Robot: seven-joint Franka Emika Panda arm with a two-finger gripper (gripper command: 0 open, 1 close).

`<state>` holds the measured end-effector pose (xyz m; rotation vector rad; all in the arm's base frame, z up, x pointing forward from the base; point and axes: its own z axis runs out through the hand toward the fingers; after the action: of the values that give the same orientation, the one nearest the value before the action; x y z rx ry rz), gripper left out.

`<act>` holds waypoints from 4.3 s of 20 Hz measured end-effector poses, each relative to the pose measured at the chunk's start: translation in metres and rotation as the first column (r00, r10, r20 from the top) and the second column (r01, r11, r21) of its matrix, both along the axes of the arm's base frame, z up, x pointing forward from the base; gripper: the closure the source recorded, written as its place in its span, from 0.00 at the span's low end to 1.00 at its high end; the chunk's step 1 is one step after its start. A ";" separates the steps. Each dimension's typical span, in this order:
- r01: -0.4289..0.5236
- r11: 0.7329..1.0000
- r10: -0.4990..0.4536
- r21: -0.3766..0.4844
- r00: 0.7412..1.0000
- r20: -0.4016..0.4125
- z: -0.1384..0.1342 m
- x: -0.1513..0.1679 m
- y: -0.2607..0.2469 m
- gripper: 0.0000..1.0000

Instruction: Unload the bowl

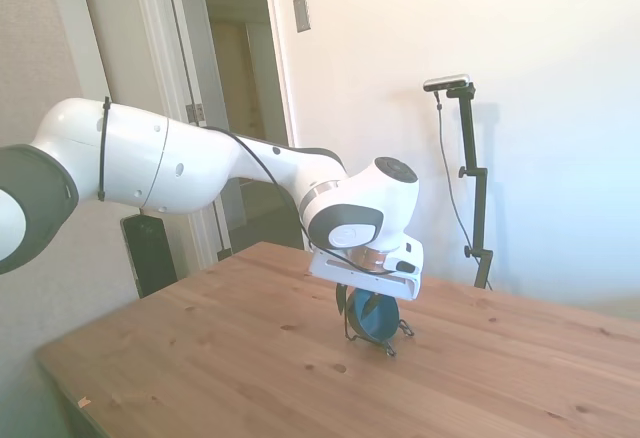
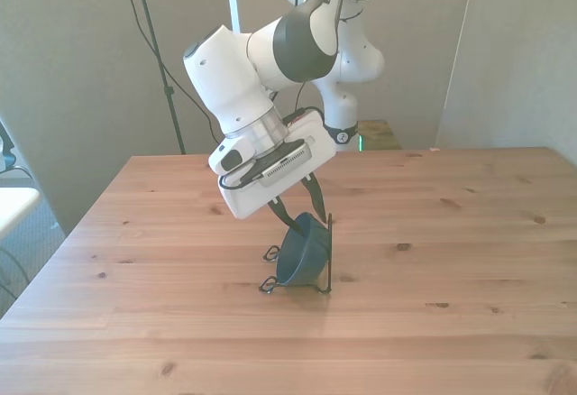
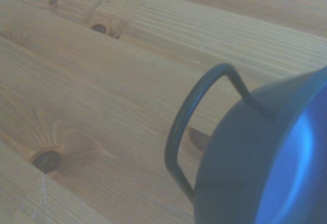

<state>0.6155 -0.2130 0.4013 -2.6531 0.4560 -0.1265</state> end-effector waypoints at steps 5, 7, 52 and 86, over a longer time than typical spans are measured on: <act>-0.014 1.000 0.014 0.002 1.000 0.007 0.003 0.003 -0.001 1.00; -0.022 1.000 0.022 0.006 1.000 0.005 0.004 0.003 0.001 1.00; -0.064 0.988 0.060 -0.140 0.998 -0.035 0.009 -0.156 0.132 1.00; 0.295 0.928 -0.302 -0.227 0.953 0.004 0.020 -0.122 0.117 0.00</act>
<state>0.4937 -0.0965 0.4215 -2.7897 0.9060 -0.2445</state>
